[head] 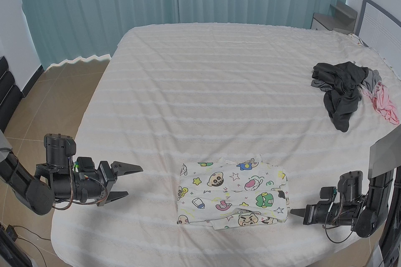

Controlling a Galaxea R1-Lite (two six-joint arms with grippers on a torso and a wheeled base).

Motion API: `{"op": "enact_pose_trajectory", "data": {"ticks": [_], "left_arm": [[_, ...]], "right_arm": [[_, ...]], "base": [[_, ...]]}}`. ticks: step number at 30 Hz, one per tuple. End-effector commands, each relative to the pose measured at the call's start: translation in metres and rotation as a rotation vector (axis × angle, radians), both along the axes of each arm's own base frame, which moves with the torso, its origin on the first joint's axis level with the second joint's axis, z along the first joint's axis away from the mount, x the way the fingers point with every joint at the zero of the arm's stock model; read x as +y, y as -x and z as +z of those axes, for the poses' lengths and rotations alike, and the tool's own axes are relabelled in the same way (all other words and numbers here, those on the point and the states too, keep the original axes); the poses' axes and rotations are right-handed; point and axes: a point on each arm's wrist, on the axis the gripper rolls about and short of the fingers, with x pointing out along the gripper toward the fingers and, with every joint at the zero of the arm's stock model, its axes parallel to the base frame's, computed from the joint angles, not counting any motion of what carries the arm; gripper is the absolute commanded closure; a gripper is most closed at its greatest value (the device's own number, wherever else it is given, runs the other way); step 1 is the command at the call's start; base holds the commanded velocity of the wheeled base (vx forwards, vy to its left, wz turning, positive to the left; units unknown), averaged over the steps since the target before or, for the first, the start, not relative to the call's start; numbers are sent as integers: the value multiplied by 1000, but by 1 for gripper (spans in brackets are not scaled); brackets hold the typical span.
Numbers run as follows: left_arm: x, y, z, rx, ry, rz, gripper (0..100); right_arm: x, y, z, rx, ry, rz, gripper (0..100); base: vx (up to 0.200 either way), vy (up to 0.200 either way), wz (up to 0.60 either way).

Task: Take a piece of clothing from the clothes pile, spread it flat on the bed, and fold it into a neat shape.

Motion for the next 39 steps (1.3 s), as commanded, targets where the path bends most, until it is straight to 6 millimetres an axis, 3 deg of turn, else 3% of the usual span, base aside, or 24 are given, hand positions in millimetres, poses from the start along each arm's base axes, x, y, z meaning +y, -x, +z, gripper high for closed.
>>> {"op": "enact_pose_trajectory", "data": {"ticks": [1, 6, 15, 16, 25, 35, 39], "left_arm": [[-1, 1, -1, 3, -2, -5, 0], [-2, 1, -1, 3, -1, -8, 0], [-2, 1, -1, 5, -2, -6, 0], [-2, 0, -2, 6, -2, -6, 0], [-2, 0, -2, 9, -4, -4, 0], [-2, 0, -3, 10, -6, -3, 0], [-2, 0, -3, 11, -7, -3, 0]], "right_arm": [[-7, 2, 12, -45, -28, -22, 100], [-14, -15, 22, -148, -70, -50, 100], [5, -70, 16, -125, -253, -136, 100], [5, -74, 14, -109, -254, -142, 0], [10, -99, 17, -100, -334, -183, 0], [28, -96, 44, -131, -410, -147, 0], [32, -94, 38, -104, -402, -141, 0]], "base": [[0, 0, 0], [0, 0, 0], [0, 0, 0], [0, 0, 0], [0, 0, 0], [0, 0, 0], [0, 0, 0]]}}
